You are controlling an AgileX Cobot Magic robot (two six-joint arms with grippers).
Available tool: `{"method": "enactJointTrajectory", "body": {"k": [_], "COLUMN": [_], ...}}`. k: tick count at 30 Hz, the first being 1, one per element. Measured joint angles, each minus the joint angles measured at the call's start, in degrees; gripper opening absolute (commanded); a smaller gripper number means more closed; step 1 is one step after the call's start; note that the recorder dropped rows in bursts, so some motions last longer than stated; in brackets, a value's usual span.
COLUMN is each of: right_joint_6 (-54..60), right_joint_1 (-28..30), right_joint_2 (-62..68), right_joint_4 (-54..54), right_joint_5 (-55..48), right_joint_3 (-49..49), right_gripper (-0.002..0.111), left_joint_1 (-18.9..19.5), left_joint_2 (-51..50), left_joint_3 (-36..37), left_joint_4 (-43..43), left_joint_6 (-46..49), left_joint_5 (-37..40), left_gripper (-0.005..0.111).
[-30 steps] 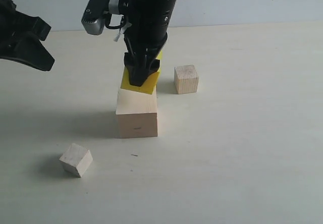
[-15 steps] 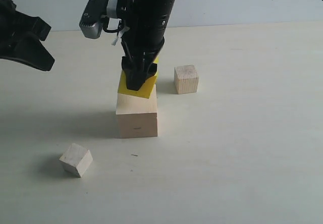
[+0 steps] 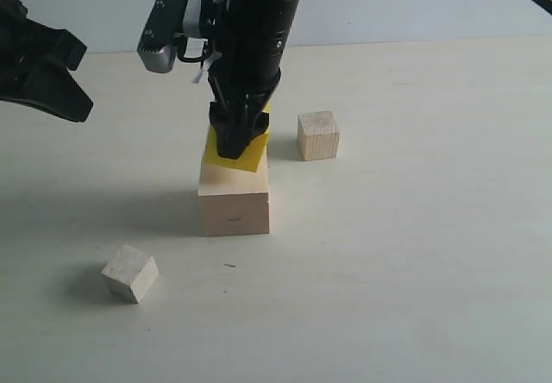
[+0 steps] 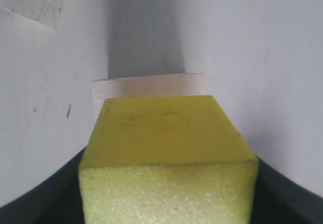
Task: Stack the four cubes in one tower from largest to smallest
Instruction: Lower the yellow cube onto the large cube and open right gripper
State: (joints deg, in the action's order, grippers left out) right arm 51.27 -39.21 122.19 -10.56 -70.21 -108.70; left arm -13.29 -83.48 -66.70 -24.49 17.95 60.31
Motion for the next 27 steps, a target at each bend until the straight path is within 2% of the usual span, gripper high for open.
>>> {"method": "enactJointTrajectory", "body": {"k": [9, 27], "right_joint_6": [0.70, 2.28], "right_joint_1": [0.00, 0.00], "right_joint_2": [0.90, 0.90], "right_joint_4": [2.48, -1.18], "right_joint_5": [0.00, 0.00], "right_joint_3": [1.76, 1.76], "right_gripper": [0.000, 0.000], "left_joint_1": [0.00, 0.00], "left_joint_2": [0.00, 0.00], "left_joint_3": [0.00, 0.00], "left_joint_4": [0.00, 0.00], "left_joint_6": [0.00, 0.79], "left_joint_5": [0.56, 0.67], "left_gripper": [0.000, 0.000]}}
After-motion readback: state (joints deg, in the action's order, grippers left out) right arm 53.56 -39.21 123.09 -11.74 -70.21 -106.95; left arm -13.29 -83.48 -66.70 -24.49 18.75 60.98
